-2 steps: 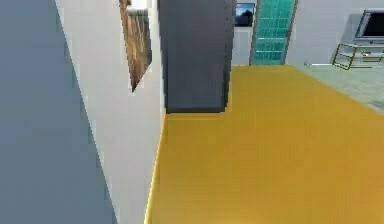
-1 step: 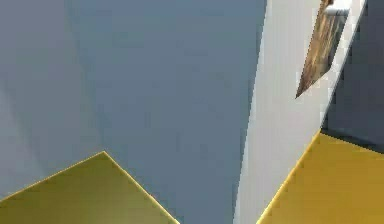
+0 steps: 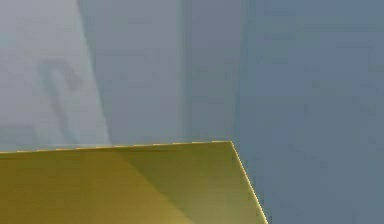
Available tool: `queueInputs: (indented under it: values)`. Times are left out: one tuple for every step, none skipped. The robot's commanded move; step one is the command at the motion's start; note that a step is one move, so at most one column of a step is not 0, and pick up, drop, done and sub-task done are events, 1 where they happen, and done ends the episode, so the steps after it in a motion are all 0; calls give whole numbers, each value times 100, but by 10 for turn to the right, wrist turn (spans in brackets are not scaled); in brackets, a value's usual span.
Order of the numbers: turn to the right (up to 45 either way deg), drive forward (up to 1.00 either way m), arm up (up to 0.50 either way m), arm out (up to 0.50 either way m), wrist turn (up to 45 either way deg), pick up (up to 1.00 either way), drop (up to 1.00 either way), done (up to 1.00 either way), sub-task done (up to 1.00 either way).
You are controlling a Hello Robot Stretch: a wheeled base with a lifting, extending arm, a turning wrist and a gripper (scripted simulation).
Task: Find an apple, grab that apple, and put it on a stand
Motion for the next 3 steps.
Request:
queueInputs:
  values:
    - [0,15,0,0,0,0,0,0,0]
    - [-450,0,0,0,0,0,0,0,0]
    - [-60,0,0,0,0,0,0,0,0]
